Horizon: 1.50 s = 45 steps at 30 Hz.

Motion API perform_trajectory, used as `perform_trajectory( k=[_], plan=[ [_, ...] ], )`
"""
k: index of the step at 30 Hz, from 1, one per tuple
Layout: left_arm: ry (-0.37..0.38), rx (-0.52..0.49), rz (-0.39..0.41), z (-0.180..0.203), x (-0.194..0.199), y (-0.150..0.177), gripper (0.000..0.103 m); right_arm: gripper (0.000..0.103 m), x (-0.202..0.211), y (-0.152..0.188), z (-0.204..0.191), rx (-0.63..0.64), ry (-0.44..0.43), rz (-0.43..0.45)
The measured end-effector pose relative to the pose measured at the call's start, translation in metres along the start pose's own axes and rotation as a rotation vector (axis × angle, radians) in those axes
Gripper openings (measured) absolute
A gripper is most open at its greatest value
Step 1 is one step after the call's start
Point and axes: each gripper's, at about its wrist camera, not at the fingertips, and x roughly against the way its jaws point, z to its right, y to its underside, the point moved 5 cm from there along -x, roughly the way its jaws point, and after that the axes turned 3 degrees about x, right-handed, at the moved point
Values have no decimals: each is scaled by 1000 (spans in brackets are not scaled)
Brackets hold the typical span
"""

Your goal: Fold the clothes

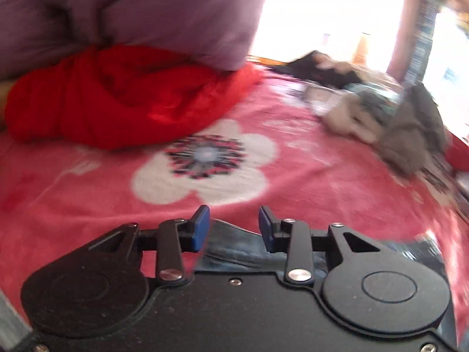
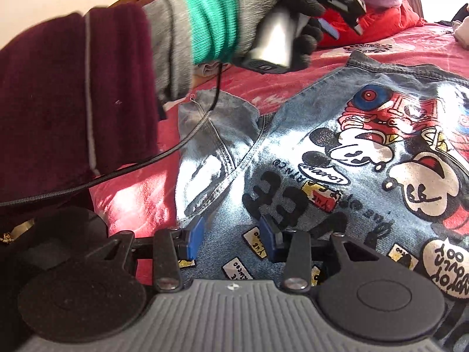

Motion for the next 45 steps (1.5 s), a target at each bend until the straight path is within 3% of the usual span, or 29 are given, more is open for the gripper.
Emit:
perform_trajectory(
  k=[2, 5, 10, 13, 17, 20, 26, 29, 33, 34, 35, 36, 37, 40, 43, 45],
  plan=[
    [17, -49, -43, 5, -12, 7, 35, 43, 0, -2, 4, -19, -8, 3],
    [-27, -17, -160, -10, -58, 21, 34, 44, 1, 0, 5, -40, -17, 5],
    [-25, 115, -185, -14, -69, 8, 34, 45, 5, 4, 4, -47, -26, -4],
    [-26, 82, -147, -11, -45, 13, 39, 45, 8, 4, 0, -42, -33, -9],
    [-2, 93, -88, -22, 10, 38, 40, 45, 25, 4, -3, -49, -79, 6],
    [12, 70, -71, -30, 60, 68, 40, 45, 63, 2, 7, -67, -88, 74],
    [93, -28, -95, -5, 147, 141, 40, 48, 141, 14, 71, -202, 140, 263],
    [69, -178, -90, 21, 176, 176, 40, 45, 148, 29, 78, -202, 233, 275],
    [-13, -432, -189, 43, 182, 237, 42, 40, 132, 47, 47, -102, 275, 194],
    [-41, -472, -209, 43, 181, 250, 42, 40, 116, 57, 39, -46, 303, 86],
    [-45, -484, -191, 42, 184, 255, 42, 43, 102, 67, 31, 12, 330, -20],
    [-49, -496, -173, 42, 187, 260, 42, 55, 94, 74, 17, 107, 362, -60],
    [-46, -493, -163, 40, 190, 261, 42, 58, 87, 80, 4, 199, 394, -99],
    [-6, -414, -172, 29, 194, 247, 42, 59, 94, 76, -6, 177, 438, -127],
    [22, -400, -130, 38, 191, 228, 42, 51, 106, 78, -8, 120, 420, -89],
    [40, -390, -103, 44, 189, 215, 41, 47, 113, 67, -13, 126, 454, -27]
  ],
)
